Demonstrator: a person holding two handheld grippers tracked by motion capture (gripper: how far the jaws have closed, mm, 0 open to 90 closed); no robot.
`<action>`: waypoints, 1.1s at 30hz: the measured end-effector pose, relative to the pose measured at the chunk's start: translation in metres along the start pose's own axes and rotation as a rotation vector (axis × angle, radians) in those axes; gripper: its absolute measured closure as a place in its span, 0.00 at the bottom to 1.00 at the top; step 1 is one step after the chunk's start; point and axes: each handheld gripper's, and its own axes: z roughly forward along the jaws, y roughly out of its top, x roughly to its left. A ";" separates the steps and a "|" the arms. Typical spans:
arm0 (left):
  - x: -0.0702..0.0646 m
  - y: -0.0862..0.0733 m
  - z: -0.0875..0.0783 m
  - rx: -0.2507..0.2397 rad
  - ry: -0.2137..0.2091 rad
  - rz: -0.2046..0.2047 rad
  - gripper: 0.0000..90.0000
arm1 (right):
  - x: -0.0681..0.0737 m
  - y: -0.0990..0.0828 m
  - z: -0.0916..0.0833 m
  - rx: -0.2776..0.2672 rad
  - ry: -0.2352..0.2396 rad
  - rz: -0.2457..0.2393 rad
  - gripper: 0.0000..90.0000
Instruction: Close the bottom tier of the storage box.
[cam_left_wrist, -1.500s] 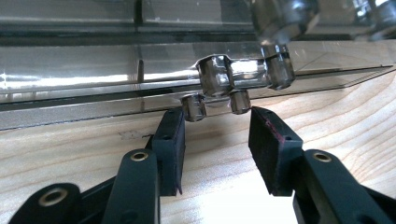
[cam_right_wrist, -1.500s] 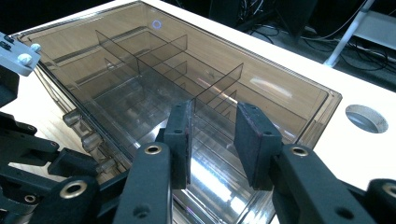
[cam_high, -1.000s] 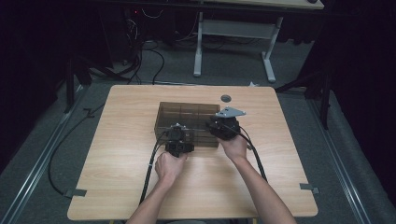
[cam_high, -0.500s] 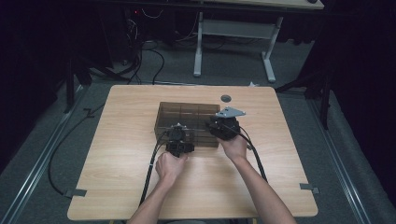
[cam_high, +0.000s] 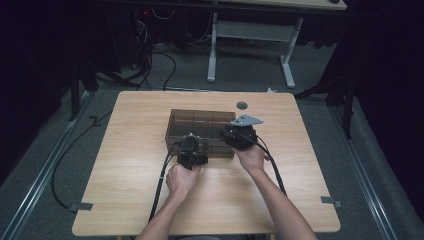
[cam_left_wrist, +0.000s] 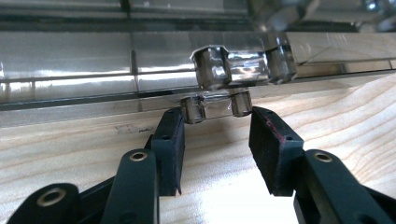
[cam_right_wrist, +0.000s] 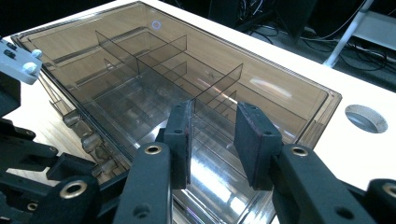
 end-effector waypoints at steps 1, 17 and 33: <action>0.000 -0.001 0.000 -0.003 -0.001 0.002 0.63 | 0.000 0.000 0.000 0.000 0.000 0.000 0.75; 0.003 -0.005 -0.007 0.000 -0.011 -0.002 0.63 | 0.000 0.000 0.000 -0.001 0.002 0.000 0.75; 0.005 -0.008 -0.011 0.001 -0.017 0.002 0.63 | 0.000 0.000 0.000 0.000 0.000 0.001 0.75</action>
